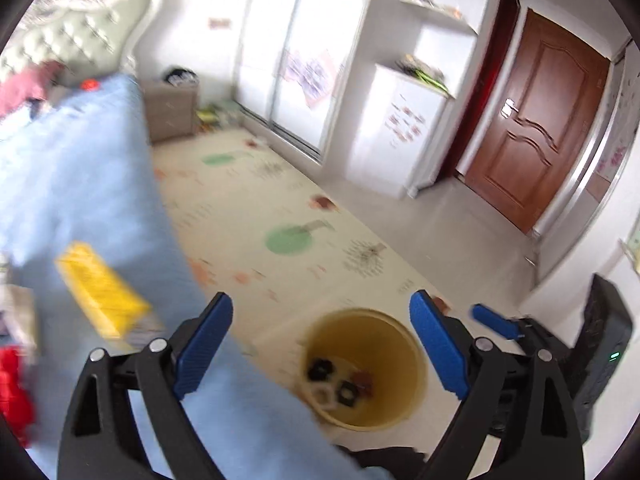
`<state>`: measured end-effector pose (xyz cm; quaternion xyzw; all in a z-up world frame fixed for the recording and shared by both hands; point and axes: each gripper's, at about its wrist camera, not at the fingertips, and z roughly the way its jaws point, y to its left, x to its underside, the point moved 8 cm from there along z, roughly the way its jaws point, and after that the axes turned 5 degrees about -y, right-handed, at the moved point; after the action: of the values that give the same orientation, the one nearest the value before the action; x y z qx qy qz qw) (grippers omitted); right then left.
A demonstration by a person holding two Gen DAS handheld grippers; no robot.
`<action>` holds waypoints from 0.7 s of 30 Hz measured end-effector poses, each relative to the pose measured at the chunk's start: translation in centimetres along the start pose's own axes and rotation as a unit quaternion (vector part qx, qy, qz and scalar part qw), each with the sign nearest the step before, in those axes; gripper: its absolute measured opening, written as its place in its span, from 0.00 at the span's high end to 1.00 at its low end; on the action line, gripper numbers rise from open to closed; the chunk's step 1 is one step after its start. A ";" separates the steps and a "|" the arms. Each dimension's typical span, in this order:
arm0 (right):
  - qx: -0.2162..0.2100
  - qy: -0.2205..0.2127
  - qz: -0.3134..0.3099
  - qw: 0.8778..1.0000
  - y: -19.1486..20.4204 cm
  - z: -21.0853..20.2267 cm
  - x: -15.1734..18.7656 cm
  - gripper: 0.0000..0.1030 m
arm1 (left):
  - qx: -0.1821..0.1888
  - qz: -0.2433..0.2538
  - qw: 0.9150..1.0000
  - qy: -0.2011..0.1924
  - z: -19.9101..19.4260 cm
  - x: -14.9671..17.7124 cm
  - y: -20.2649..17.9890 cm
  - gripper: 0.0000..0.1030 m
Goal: Collect trash
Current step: 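Grasp the red cloth with the right gripper while the left gripper grasps the dark red sock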
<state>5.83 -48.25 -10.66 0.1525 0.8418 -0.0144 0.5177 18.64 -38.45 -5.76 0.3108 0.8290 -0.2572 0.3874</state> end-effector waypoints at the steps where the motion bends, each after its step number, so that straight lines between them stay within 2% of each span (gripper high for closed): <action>1: -0.010 -0.013 -0.010 1.000 1.6 -0.4 -0.8 0.26 | -0.019 -0.001 1.000 -0.018 -1.8 -0.3 1.6 0.10; 5: -0.064 -0.054 -0.044 0.995 8.6 -1.5 -3.1 0.19 | -0.090 -0.024 0.993 -0.072 -8.3 -0.8 8.2 0.04; 9: -0.123 -0.078 -0.071 0.987 15.9 -2.1 -4.1 0.09 | -0.164 -0.032 0.982 -0.091 -13.4 -0.6 14.1 0.04; 12: -0.166 -0.083 -0.083 0.979 20.9 -2.0 -4.4 0.08 | -0.216 -0.037 0.970 -0.106 -16.9 0.2 18.2 0.04; 15: -0.207 -0.076 -0.091 0.971 25.8 -1.7 -4.1 0.08 | -0.249 -0.056 0.960 -0.117 -20.2 1.5 21.9 0.04; 17: -0.216 -0.069 -0.103 0.968 28.5 -1.1 -3.8 0.08 | -0.272 -0.073 0.952 -0.122 -21.8 2.5 24.3 0.04; 21: -0.225 -0.049 -0.123 0.965 32.8 0.4 -2.6 0.08 | -0.286 -0.106 0.946 -0.112 -23.4 5.2 28.3 0.04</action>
<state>16.15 -17.66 -4.13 -0.0733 0.8089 0.1046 0.5739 25.01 -2.10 -1.90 0.0662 0.8472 -0.0823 0.5207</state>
